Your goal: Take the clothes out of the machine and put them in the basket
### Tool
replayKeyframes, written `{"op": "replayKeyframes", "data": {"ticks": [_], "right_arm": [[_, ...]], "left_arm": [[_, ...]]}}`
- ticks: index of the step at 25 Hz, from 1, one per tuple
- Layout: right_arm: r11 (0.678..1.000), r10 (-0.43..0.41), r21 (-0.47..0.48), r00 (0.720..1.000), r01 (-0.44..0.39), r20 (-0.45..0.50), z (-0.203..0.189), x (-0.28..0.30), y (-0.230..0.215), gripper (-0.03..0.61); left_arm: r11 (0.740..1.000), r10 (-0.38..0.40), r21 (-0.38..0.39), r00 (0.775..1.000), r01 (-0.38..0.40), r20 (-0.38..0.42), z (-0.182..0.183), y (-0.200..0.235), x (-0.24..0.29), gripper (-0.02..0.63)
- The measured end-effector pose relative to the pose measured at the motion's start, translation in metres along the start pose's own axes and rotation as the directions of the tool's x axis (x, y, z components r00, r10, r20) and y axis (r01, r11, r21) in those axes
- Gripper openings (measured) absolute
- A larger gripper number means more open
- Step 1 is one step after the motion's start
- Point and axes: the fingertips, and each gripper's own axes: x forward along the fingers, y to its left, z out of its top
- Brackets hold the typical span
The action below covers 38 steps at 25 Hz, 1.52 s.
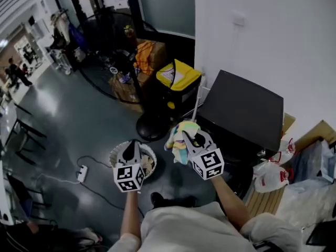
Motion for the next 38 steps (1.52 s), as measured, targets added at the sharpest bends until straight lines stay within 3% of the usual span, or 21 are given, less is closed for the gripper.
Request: {"op": "replayKeyframes", "data": {"ticks": [5, 16, 27, 35, 38], "right_arm": [[0.986, 0.169, 0.008, 0.986, -0.169, -0.01, 0.0, 0.067, 0.08, 0.072], [0.903, 0.43, 0.018, 0.899, -0.43, -0.083, -0.027, 0.192, 0.246, 0.075], [0.892, 0.45, 0.091, 0.845, -0.444, -0.288, -0.135, 0.278, 0.318, 0.075], [0.895, 0.427, 0.1, 0.771, -0.435, -0.473, -0.246, 0.317, 0.337, 0.075], [0.901, 0.402, 0.099, 0.73, -0.422, -0.553, -0.288, 0.331, 0.338, 0.075]], "left_arm": [[0.986, 0.164, -0.03, 0.986, -0.164, -0.013, -0.013, 0.087, -0.046, 0.018], [0.904, 0.407, -0.114, 0.911, -0.412, -0.066, -0.047, 0.25, -0.131, 0.018], [0.85, 0.471, -0.163, 0.861, -0.501, -0.19, -0.108, 0.338, -0.166, 0.018], [0.859, 0.413, -0.208, 0.874, -0.467, -0.256, -0.159, 0.359, -0.134, 0.018], [0.861, 0.394, -0.227, 0.879, -0.455, -0.267, -0.169, 0.363, -0.122, 0.018]]}}
